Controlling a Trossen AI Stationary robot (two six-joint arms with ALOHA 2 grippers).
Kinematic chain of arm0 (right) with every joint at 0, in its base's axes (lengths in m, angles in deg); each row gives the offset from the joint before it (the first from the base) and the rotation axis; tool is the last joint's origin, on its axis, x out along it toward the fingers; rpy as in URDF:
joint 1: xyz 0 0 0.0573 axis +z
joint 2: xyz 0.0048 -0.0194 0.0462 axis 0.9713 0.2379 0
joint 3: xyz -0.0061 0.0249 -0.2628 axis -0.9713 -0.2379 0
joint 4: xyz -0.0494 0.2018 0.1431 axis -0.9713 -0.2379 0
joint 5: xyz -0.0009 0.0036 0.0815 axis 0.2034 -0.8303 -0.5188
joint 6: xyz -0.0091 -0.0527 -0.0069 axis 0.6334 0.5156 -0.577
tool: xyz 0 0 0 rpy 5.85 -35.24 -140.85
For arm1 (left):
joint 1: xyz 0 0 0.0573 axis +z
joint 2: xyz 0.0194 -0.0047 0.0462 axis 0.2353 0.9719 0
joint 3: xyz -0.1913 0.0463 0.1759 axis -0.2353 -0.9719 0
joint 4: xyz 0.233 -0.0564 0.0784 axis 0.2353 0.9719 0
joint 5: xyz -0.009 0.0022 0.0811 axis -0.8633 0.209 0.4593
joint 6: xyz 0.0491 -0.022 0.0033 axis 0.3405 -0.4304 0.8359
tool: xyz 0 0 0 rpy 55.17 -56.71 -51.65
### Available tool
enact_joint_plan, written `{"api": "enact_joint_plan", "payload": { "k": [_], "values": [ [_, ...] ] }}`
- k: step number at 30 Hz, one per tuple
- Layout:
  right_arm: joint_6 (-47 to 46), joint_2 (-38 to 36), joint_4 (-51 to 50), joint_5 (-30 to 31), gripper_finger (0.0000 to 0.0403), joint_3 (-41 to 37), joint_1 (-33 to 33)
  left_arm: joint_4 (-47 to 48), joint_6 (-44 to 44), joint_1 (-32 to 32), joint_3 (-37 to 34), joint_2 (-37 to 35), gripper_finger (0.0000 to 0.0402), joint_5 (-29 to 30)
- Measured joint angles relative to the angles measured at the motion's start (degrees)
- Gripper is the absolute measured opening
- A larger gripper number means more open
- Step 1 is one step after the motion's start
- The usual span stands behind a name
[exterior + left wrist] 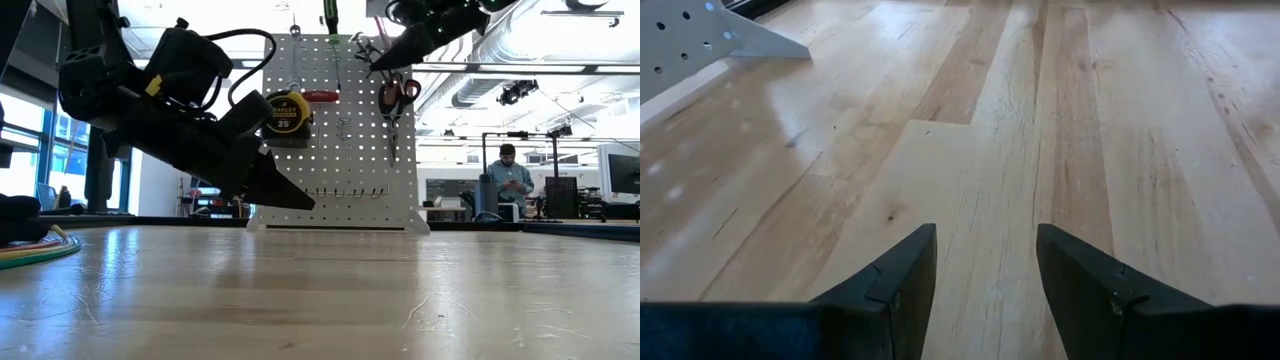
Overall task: Hang tools onto peg board
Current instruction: Hang the black safety goggles on the white peg board, then return to Home Position
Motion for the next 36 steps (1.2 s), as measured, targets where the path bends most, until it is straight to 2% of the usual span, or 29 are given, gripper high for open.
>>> {"api": "enact_joint_plan", "payload": {
  "k": [8,17,21,32,36],
  "values": [
    [1.66,-0.73,-3.13,1.22,0.0033,0.0,-0.14,-0.14,-0.15,0.0,0.0,0.0,0.0165,0.04],
    [-1.61,-0.73,-2.51,1.49,0.0143,0.0,0.01,0.02,-0.78,0.0,0.0,0.0,0.0165,0.02],
    [-2.63,-0.73,-2.61,1.53,0.0173,0.0,-0.03,0.27,-1.26,-0.01,-0.02,0.0,0.0165,-0.13],
    [-2.8,-2.96,-3.35,1.89,0.0181,0.02,0.12,2.31,-3.07,-0.94,-0.04,0.0,0.0165,-0.68],
    [-3.26,-5.54,-3.35,1.08,0.0181,0.02,0.41,2.39,-0.64,-1.68,-0.04,-0.19,0.0165,-0.63]
  ]
}}
